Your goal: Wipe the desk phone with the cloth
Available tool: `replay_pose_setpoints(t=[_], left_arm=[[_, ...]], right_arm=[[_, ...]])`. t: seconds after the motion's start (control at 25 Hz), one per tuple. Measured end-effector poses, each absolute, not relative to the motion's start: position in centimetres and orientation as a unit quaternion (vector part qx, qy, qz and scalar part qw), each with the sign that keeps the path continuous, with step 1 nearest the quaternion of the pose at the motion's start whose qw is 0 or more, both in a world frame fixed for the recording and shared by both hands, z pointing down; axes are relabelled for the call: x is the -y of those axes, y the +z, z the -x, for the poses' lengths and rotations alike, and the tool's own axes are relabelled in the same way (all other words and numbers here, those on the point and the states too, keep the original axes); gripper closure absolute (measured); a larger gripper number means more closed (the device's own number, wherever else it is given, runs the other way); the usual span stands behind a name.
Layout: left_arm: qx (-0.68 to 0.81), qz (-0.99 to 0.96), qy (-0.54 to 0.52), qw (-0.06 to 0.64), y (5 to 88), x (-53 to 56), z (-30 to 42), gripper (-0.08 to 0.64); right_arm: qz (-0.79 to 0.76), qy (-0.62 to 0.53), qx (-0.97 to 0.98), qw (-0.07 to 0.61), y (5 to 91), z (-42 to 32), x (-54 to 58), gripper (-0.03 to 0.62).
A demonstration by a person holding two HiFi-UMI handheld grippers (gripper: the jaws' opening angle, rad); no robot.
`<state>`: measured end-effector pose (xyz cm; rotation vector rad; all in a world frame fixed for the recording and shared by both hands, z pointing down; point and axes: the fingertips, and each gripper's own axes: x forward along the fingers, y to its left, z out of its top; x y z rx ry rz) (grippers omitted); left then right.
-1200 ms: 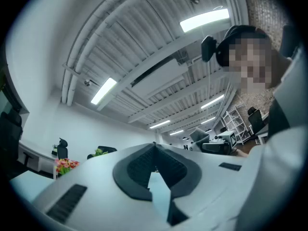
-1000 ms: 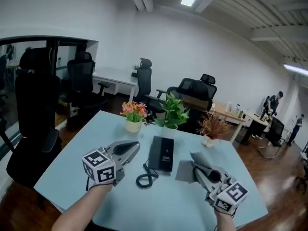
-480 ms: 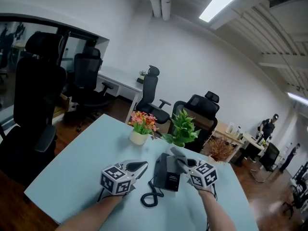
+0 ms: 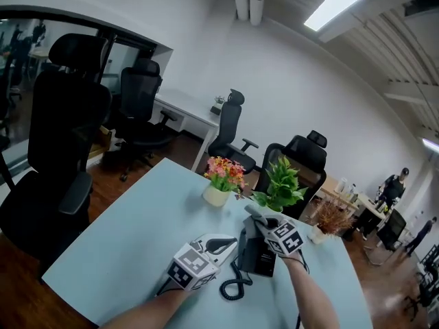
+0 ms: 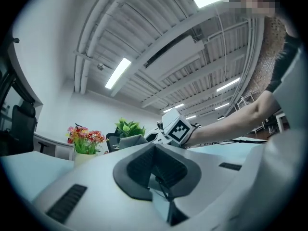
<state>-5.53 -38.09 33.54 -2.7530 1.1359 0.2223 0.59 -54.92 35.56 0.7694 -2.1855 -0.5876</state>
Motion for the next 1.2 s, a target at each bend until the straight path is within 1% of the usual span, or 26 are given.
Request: replay_pose_setpoints(t=[0.16, 0.32, 0.4, 0.48, 0.52, 0.56, 0.6, 0.64, 0.76, 0.84, 0.88, 0.92, 0.96, 1.08, 1.2], left_arm=[[-0.379, 0.919, 0.074, 0.079, 33.5, 38.1, 5.6, 0.545], [-0.379, 0.919, 0.075, 0.077, 33.6, 38.2, 5.8, 0.545], [-0.381, 0.919, 0.074, 0.076, 33.6, 38.3, 5.8, 0.546], [-0.382, 0.918, 0.072, 0.076, 33.6, 38.5, 5.9, 0.545], [-0.383, 0.918, 0.072, 0.077, 33.7, 38.6, 5.8, 0.545], [-0.385, 0.917, 0.072, 0.078, 33.6, 38.6, 5.8, 0.545], [-0.386, 0.916, 0.073, 0.079, 33.5, 38.7, 5.7, 0.545], [-0.387, 0.916, 0.074, 0.079, 33.4, 38.6, 5.7, 0.545], [-0.387, 0.916, 0.073, 0.076, 33.5, 38.6, 5.6, 0.545], [-0.385, 0.917, 0.071, 0.075, 33.6, 38.7, 5.6, 0.545], [-0.385, 0.917, 0.072, 0.075, 33.6, 38.7, 5.6, 0.545], [-0.384, 0.917, 0.074, 0.074, 33.6, 38.7, 5.5, 0.545], [-0.384, 0.917, 0.074, 0.074, 33.5, 38.6, 5.5, 0.545], [-0.385, 0.917, 0.073, 0.076, 33.6, 38.6, 5.5, 0.546], [-0.385, 0.917, 0.071, 0.078, 33.7, 38.7, 5.6, 0.546]], right_arm=[[-0.257, -0.24, 0.844, 0.405, 37.0, -0.6, 52.2, 0.594], [-0.178, -0.236, 0.845, 0.446, 40.1, -1.0, 46.3, 0.595], [-0.109, -0.232, 0.84, 0.478, 42.1, -1.0, 41.9, 0.595], [-0.034, -0.234, 0.817, 0.526, 43.8, -1.7, 38.0, 0.595], [-0.016, -0.241, 0.804, 0.544, 44.1, -2.3, 37.4, 0.595], [-0.021, -0.248, 0.799, 0.546, 43.6, -2.7, 37.9, 0.594], [-0.048, -0.254, 0.806, 0.532, 42.3, -2.8, 39.4, 0.595], [-0.089, -0.257, 0.82, 0.504, 40.5, -2.6, 41.5, 0.595], [-0.232, -0.235, 0.858, 0.392, 35.1, -2.2, 48.6, 0.594], [-0.295, -0.206, 0.876, 0.322, 32.8, -1.8, 52.2, 0.594], [-0.312, -0.189, 0.881, 0.301, 32.5, -1.7, 53.6, 0.594], [-0.321, -0.179, 0.881, 0.298, 32.7, -1.7, 54.5, 0.595], [-0.323, -0.177, 0.877, 0.31, 33.4, -1.8, 55.2, 0.594], [-0.305, -0.193, 0.861, 0.359, 35.5, -1.4, 55.3, 0.594], [-0.257, -0.214, 0.852, 0.402, 37.2, -0.9, 52.4, 0.594]])
